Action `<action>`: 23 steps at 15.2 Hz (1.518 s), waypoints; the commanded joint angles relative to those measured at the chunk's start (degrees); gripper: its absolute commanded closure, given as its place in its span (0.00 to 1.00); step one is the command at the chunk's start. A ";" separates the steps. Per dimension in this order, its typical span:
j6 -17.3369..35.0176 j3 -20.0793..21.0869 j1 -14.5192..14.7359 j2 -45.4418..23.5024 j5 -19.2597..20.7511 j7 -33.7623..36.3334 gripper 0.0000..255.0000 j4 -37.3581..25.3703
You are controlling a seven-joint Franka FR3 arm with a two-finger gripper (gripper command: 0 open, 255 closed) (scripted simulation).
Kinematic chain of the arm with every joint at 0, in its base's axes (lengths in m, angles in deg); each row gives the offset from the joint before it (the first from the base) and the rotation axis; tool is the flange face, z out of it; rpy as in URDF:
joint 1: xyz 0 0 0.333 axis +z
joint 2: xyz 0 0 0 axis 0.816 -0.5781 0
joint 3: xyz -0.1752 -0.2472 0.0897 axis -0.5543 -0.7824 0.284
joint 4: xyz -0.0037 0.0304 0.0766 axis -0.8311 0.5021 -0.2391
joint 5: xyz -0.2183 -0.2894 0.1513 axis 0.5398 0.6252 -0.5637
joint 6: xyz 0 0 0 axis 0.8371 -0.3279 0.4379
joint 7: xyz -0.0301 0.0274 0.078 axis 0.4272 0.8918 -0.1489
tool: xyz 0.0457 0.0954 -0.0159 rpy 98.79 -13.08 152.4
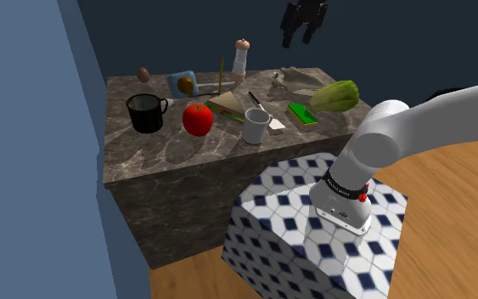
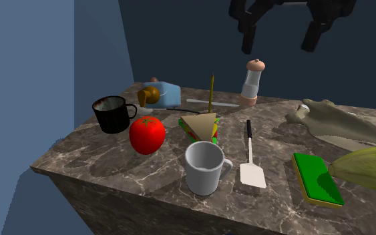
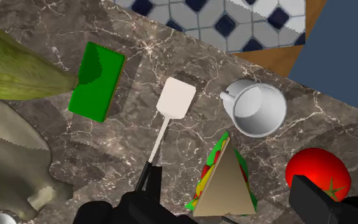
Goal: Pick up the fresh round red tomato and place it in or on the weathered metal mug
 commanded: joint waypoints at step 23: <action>60.27 -13.30 30.39 -19.79 -18.80 -43.93 0.00 19.00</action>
